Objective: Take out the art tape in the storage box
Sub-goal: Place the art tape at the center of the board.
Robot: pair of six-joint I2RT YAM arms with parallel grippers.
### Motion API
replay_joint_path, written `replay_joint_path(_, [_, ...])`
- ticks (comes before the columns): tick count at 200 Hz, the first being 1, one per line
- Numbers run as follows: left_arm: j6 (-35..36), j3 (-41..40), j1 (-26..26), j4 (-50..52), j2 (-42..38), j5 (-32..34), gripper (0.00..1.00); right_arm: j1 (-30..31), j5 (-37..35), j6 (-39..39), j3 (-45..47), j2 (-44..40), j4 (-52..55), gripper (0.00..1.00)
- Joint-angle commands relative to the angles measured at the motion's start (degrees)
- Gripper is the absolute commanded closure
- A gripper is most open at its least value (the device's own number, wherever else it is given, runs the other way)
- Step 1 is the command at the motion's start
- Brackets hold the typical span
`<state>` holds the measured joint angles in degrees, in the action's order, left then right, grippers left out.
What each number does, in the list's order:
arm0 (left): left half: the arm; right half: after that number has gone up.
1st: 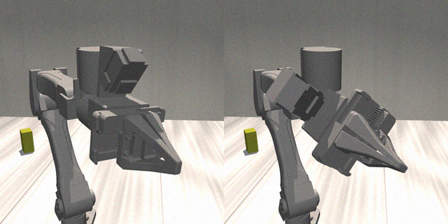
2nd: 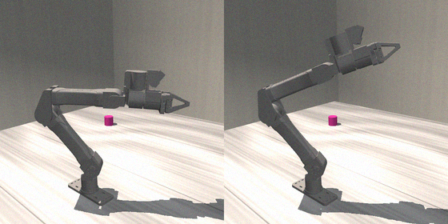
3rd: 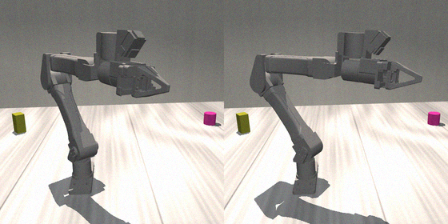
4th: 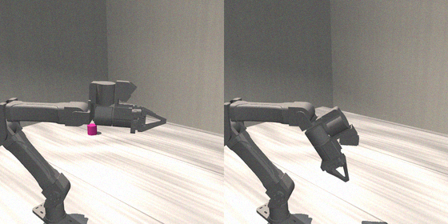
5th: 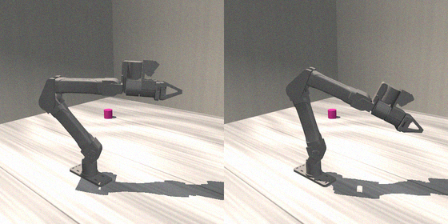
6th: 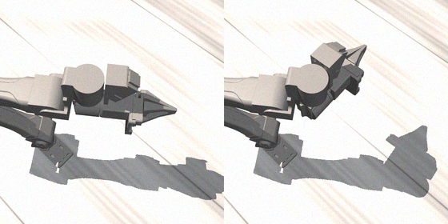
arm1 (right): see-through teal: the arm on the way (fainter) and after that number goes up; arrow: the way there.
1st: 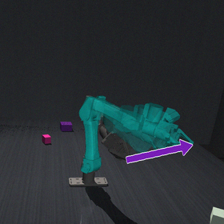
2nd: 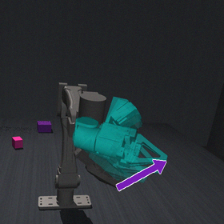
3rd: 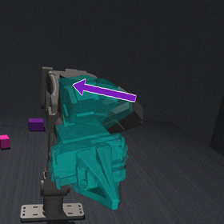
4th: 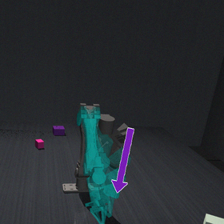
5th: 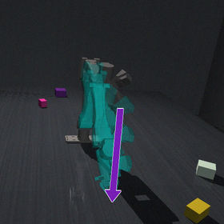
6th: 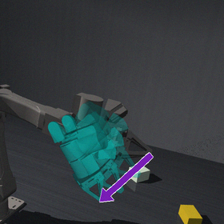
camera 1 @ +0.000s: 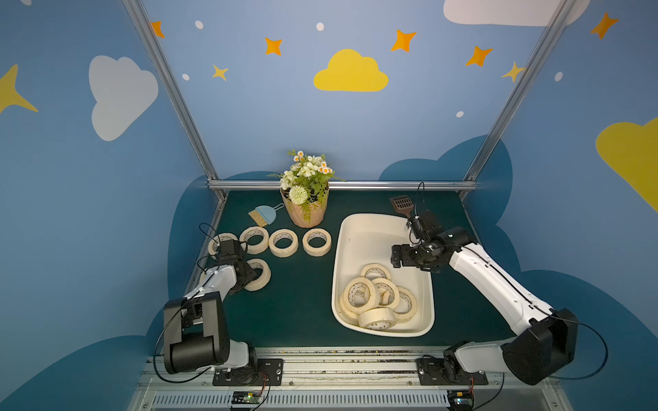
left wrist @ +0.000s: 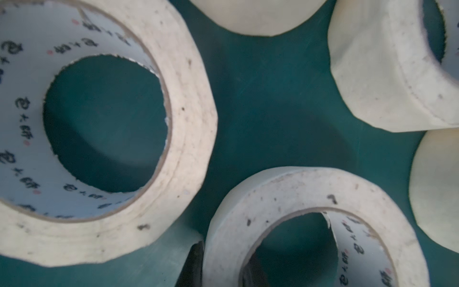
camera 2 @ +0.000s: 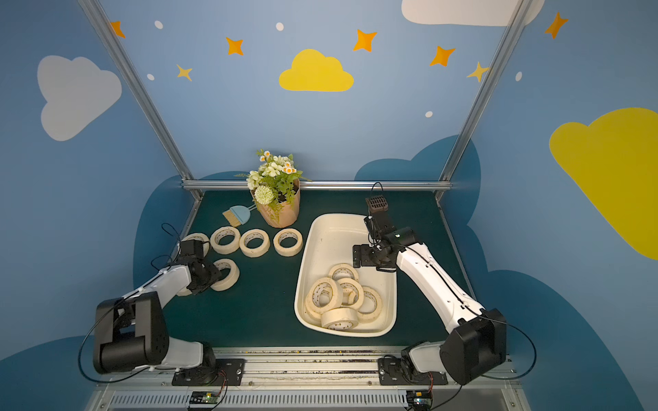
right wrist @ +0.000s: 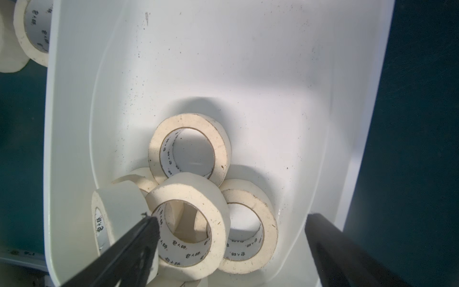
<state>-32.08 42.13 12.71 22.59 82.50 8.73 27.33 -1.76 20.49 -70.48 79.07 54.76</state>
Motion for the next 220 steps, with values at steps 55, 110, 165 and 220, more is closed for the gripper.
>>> replay_joint_path(55, [4.02,6.27,0.74,2.55,6.02,1.7,0.91,3.19,6.34,-0.35,5.51,5.29,3.38,0.17])
replay_joint_path(110, [5.25,6.43,0.83,1.88,7.41,2.6,0.75,4.58,7.98,-0.01,6.41,9.73,0.62,0.26])
replay_joint_path(165, [5.65,6.01,0.74,1.67,5.6,1.73,0.32,4.75,7.64,0.16,7.37,10.82,-0.03,0.33])
replay_joint_path(220, [4.47,6.1,-1.92,3.75,-4.13,0.67,0.16,4.97,7.31,-0.06,7.6,11.6,1.51,0.57])
